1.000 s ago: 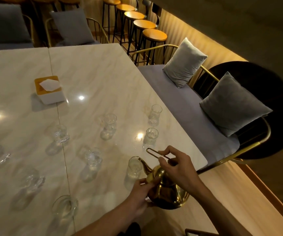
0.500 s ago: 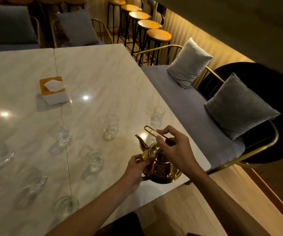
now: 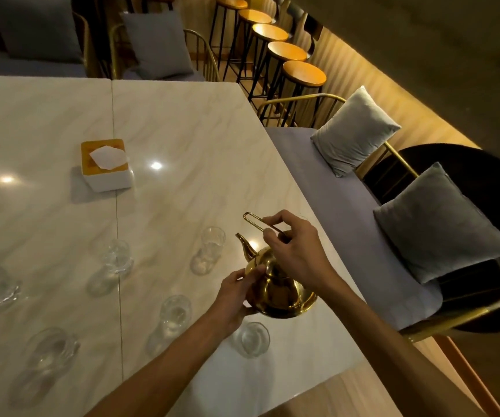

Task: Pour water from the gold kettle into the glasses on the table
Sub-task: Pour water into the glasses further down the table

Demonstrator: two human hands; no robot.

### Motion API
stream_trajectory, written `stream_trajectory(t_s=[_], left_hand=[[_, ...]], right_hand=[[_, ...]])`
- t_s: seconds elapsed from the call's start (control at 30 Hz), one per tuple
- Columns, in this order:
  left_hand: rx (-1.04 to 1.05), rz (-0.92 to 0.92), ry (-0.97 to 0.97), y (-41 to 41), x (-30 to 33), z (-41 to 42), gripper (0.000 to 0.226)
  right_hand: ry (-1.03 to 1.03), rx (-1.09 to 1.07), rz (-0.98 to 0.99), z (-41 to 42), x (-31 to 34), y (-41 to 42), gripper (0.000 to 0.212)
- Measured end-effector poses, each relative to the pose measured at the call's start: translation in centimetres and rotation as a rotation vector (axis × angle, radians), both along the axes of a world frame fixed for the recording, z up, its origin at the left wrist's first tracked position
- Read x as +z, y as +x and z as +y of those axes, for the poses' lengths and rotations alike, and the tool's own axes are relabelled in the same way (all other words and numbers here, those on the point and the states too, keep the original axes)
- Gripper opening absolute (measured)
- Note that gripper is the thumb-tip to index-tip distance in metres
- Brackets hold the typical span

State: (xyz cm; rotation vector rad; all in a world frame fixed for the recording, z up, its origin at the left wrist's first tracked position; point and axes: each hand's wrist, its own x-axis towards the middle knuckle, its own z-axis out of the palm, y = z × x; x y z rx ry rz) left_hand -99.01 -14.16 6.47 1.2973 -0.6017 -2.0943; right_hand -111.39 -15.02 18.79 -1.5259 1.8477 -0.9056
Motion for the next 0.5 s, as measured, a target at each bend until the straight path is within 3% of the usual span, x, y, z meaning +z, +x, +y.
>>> stream_trajectory(t_s=[0.2, 0.5], left_hand=[[-0.084, 0.005, 0.047, 0.5, 0.4, -2.8, 0.032], [-0.076, 0.098, 0.158, 1.4, -0.1, -5.0, 0.054]], right_hand=[[0.090, 0.062, 0.126, -5.4, -0.3, 1.5, 0.022], [0.203, 0.108, 0.186, -9.5, -0.7, 3.1, 0.019]])
